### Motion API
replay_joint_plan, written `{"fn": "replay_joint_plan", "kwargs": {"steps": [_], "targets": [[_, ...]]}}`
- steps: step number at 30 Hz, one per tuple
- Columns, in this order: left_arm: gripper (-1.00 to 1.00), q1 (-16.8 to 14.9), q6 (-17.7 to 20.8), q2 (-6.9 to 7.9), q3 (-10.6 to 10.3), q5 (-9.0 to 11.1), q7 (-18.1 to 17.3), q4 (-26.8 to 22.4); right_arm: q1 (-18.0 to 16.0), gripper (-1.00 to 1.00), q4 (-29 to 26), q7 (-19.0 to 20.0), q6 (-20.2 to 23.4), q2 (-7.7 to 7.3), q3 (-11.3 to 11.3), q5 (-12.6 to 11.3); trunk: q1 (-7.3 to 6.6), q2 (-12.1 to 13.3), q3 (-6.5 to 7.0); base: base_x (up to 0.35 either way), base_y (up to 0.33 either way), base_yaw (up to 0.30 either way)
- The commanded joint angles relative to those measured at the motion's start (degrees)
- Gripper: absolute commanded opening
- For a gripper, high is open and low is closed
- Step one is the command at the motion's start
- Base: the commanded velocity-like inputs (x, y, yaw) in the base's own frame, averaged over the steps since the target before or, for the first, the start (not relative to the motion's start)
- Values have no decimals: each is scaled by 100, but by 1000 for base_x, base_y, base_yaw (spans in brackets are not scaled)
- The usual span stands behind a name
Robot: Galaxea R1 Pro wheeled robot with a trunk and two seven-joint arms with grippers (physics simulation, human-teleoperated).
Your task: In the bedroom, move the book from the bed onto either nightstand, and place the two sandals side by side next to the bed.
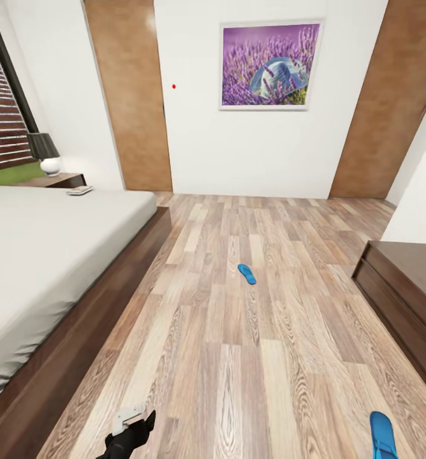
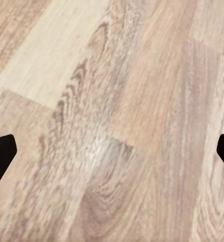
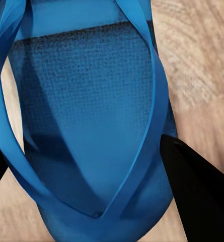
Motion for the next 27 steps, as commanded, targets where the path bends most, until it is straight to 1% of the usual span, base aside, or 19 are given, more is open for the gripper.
{"fn": "replay_joint_plan", "kwargs": {"steps": [1, 20, 27], "targets": [[100, -3, -26, 5, -22, 59, -8, 7, -2, -100, 4, 5, 15, 0, -15, -12, -4, 0, 18, 0, 0, 0], [100, -3, -29, -2, -39, 59, -5, 12, -1, -100, 5, -42, 16, 1, -27, -12, -53, 25, 439, 0, 0, 0], [100, -3, -29, -4, -47, 59, -5, 18, -2, -100, 10, -42, 14, 1, -27, -12, -206, 306, 565, 0, 0, 0]]}}
